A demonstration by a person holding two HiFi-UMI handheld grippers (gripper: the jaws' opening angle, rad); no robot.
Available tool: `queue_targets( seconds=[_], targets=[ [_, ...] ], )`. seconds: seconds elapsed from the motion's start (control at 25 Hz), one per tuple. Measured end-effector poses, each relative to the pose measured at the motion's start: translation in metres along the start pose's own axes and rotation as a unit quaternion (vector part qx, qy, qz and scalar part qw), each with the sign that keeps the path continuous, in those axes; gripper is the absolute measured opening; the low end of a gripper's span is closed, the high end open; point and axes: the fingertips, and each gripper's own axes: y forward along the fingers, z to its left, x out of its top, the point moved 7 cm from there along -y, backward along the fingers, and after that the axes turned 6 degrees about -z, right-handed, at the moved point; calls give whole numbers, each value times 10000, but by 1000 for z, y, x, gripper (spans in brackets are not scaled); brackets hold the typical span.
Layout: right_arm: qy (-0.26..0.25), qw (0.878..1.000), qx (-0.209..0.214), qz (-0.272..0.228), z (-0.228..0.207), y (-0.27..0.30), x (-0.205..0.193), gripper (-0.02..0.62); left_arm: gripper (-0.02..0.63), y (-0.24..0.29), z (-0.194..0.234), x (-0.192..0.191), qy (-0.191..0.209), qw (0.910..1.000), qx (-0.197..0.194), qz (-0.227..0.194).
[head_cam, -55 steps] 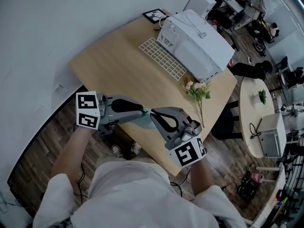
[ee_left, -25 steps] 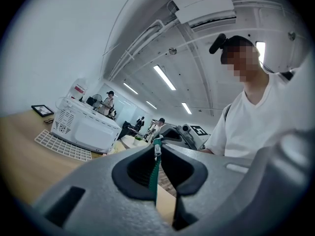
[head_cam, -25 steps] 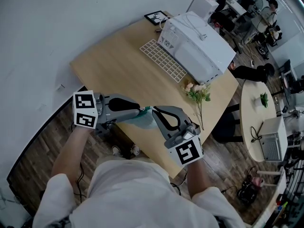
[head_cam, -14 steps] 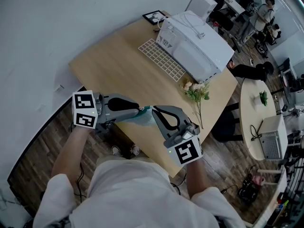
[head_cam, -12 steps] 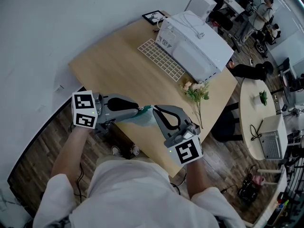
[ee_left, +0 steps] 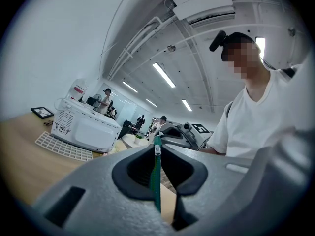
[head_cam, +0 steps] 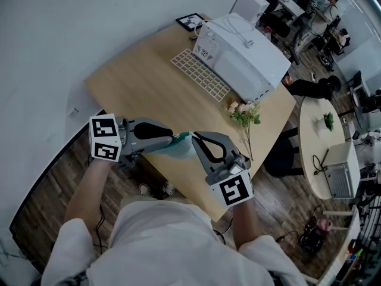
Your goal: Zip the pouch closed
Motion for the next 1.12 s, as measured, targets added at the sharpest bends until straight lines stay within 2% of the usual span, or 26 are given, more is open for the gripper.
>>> queue_targets(
  seconds=[0.52, 1.12],
  targets=[
    [230, 9995, -205, 24, -8, -9, -7, 15, 48, -3, 4, -4, -40, 10000, 47, 25],
    [187, 9993, -301, 86, -11, -2, -9, 15, 48, -11, 11, -5, -16, 9999, 124, 71]
  ],
)
